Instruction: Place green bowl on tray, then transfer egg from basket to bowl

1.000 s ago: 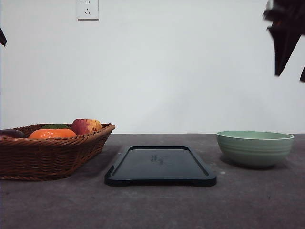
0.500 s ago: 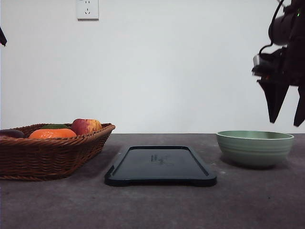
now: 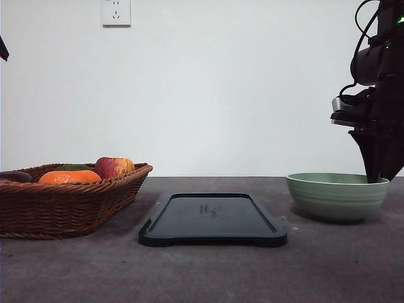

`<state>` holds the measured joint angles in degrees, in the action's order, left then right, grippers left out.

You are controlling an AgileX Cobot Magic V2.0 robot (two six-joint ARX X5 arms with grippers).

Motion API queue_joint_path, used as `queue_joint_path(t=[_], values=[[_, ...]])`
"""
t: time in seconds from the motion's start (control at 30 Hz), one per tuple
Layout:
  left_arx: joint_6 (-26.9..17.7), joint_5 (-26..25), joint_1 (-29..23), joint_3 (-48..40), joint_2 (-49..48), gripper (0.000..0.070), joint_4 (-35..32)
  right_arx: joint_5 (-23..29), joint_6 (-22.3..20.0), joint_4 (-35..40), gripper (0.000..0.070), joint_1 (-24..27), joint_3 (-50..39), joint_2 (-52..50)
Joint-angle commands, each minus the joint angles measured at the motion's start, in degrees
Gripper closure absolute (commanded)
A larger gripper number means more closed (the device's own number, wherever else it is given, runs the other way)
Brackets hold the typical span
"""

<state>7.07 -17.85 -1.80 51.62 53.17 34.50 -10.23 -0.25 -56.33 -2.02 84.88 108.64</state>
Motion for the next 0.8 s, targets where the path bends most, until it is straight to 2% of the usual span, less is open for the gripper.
queue_joint_path(t=[0.0,0.2,0.43,0.6,0.77], values=[[0.1,-0.2,0.0,1.5,0.3,0.0339,-0.7,0.3,-0.9,-0.3,0.0697,0.1,1.4,1.3],[0.1,-0.2,0.0,1.5,0.3,0.0339,-0.7,0.2,-0.9,-4.7,0.0697,0.1,4.3,1.2],[0.1,-0.2,0.0,1.5,0.3,0.0339,-0.7,-0.5,-0.8,-13.4,0.0697,-1.3,14.8,1.1],[0.1,-0.2,0.0,1.5,0.3,0.0339,-0.7,-0.5,-0.8,-17.4,0.0697,-4.1,21.8,1.1],[0.1,-0.2,0.0,1.5,0.3,0.0339,-0.7,-1.5,-0.4,-17.6,0.0697,-9.0,24.9,1.1]])
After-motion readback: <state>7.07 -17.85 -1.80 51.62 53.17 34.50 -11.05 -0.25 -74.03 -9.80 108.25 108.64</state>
